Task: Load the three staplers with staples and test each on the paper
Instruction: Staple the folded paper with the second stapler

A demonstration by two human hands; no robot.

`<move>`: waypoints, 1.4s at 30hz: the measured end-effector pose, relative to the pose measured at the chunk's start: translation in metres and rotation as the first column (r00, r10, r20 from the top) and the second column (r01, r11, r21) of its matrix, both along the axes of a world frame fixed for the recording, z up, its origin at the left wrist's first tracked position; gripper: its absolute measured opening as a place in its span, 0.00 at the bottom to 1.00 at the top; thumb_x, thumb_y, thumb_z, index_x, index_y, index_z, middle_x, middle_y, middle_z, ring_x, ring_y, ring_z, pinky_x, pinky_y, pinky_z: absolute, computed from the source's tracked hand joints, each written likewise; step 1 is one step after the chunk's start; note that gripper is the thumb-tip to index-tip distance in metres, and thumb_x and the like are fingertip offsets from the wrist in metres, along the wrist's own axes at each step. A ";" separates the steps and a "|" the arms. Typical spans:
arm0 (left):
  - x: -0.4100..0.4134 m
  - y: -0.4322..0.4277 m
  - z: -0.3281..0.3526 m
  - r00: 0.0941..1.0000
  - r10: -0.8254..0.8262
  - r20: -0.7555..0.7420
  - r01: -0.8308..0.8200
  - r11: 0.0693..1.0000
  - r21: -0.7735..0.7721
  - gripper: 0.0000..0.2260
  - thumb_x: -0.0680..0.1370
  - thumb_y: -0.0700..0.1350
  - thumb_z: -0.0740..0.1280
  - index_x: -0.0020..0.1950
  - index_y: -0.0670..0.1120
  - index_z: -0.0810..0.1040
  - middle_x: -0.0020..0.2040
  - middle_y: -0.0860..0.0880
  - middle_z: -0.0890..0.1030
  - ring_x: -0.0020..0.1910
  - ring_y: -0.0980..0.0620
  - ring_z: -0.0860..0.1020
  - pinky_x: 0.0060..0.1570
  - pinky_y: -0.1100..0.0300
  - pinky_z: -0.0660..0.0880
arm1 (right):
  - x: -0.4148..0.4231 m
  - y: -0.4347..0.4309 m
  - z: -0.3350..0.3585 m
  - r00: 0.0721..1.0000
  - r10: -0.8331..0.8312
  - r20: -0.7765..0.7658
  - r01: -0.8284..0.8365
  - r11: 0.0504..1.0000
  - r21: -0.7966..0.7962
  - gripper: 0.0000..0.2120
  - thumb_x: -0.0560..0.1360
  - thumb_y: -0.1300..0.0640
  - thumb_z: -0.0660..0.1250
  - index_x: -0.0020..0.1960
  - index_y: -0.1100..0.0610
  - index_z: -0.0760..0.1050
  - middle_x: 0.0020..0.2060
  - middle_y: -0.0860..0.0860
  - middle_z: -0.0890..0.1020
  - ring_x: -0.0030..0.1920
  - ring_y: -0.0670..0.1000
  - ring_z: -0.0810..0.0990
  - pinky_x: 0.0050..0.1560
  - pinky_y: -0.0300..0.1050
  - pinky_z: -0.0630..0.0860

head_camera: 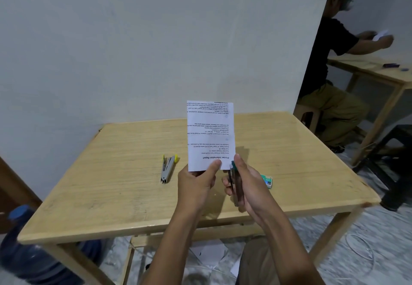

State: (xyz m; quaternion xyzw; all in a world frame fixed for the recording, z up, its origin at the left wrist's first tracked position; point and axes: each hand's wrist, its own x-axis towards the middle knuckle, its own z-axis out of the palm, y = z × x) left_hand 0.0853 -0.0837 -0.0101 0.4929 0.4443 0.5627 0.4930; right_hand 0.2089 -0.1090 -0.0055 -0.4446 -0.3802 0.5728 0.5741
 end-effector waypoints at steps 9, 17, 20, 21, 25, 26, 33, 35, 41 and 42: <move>0.000 0.001 0.000 0.993 -0.067 0.094 0.071 0.997 -0.033 0.02 0.75 0.42 0.73 0.45 0.45 0.83 0.34 0.44 0.76 0.29 0.51 0.68 0.32 0.58 0.67 | 0.000 0.004 -0.003 0.998 -0.050 -0.046 0.051 0.999 0.017 0.27 0.70 0.41 0.67 0.59 0.59 0.79 0.31 0.52 0.75 0.29 0.47 0.70 0.25 0.34 0.69; 0.001 0.002 -0.005 0.988 -0.080 0.133 0.088 0.995 -0.053 0.01 0.74 0.42 0.73 0.44 0.48 0.84 0.36 0.43 0.77 0.28 0.51 0.68 0.33 0.56 0.67 | 0.001 0.003 -0.007 0.996 -0.083 -0.008 0.084 0.996 0.032 0.27 0.70 0.41 0.69 0.55 0.63 0.78 0.31 0.51 0.75 0.30 0.47 0.70 0.31 0.36 0.70; 0.001 0.002 -0.005 0.985 -0.087 0.151 0.097 0.993 -0.060 0.02 0.74 0.42 0.73 0.46 0.48 0.84 0.37 0.43 0.77 0.28 0.52 0.68 0.33 0.57 0.67 | 0.003 0.005 -0.010 0.993 -0.111 0.044 0.110 0.993 0.039 0.32 0.68 0.38 0.70 0.56 0.65 0.77 0.32 0.51 0.77 0.32 0.47 0.71 0.36 0.43 0.69; 0.001 0.002 -0.005 0.985 -0.086 0.153 0.097 0.993 -0.064 0.02 0.74 0.42 0.73 0.46 0.48 0.84 0.37 0.44 0.77 0.28 0.52 0.68 0.33 0.57 0.67 | 0.003 0.005 -0.010 0.991 -0.115 0.064 0.113 0.993 0.041 0.32 0.68 0.38 0.70 0.56 0.65 0.77 0.31 0.50 0.77 0.32 0.47 0.71 0.36 0.44 0.69; 0.001 0.003 -0.006 0.985 -0.077 0.154 0.090 0.993 -0.077 0.02 0.74 0.42 0.74 0.45 0.48 0.84 0.36 0.44 0.77 0.28 0.52 0.68 0.35 0.55 0.67 | 0.004 0.004 -0.009 0.998 -0.059 0.028 0.059 0.998 0.002 0.28 0.70 0.36 0.68 0.53 0.61 0.79 0.31 0.51 0.75 0.29 0.47 0.71 0.30 0.41 0.68; 0.000 0.003 -0.005 0.985 -0.073 0.157 0.087 0.993 -0.082 0.02 0.74 0.43 0.74 0.44 0.50 0.85 0.36 0.45 0.77 0.28 0.52 0.68 0.36 0.54 0.67 | 0.005 0.002 -0.009 0.999 -0.037 0.026 0.038 0.999 -0.031 0.27 0.71 0.34 0.66 0.48 0.59 0.79 0.30 0.52 0.74 0.26 0.48 0.69 0.26 0.42 0.63; -0.006 0.001 0.000 0.965 -0.108 0.238 0.145 0.979 -0.142 0.06 0.74 0.42 0.74 0.45 0.54 0.86 0.41 0.45 0.77 0.29 0.51 0.66 0.38 0.54 0.65 | 0.020 0.003 0.002 0.981 -0.149 0.122 0.148 0.989 0.018 0.25 0.70 0.34 0.68 0.51 0.56 0.81 0.26 0.53 0.67 0.22 0.45 0.59 0.26 0.42 0.56; -0.004 -0.001 -0.001 0.957 -0.143 0.252 0.188 0.968 -0.164 0.05 0.74 0.42 0.74 0.48 0.49 0.86 0.41 0.45 0.78 0.28 0.52 0.67 0.37 0.55 0.65 | 0.020 0.006 0.006 0.969 -0.141 0.204 0.136 0.990 0.038 0.16 0.75 0.43 0.70 0.52 0.54 0.82 0.27 0.52 0.68 0.23 0.45 0.60 0.26 0.42 0.57; -0.011 0.006 -0.002 0.954 -0.144 0.263 0.204 0.954 -0.218 0.11 0.77 0.46 0.70 0.57 0.43 0.81 0.39 0.45 0.79 0.30 0.52 0.73 0.40 0.55 0.71 | 0.028 0.010 0.015 0.925 -0.209 0.317 0.206 0.978 0.045 0.07 0.79 0.57 0.68 0.52 0.60 0.80 0.24 0.40 0.78 0.21 0.39 0.71 0.24 0.31 0.66; -0.014 0.009 -0.002 0.965 -0.127 0.230 0.177 0.961 -0.210 0.11 0.78 0.45 0.70 0.58 0.45 0.79 0.40 0.44 0.81 0.30 0.52 0.74 0.40 0.55 0.73 | 0.030 0.009 0.018 0.922 -0.208 0.327 0.204 0.978 0.045 0.06 0.79 0.57 0.67 0.51 0.59 0.80 0.24 0.40 0.78 0.21 0.38 0.72 0.23 0.30 0.66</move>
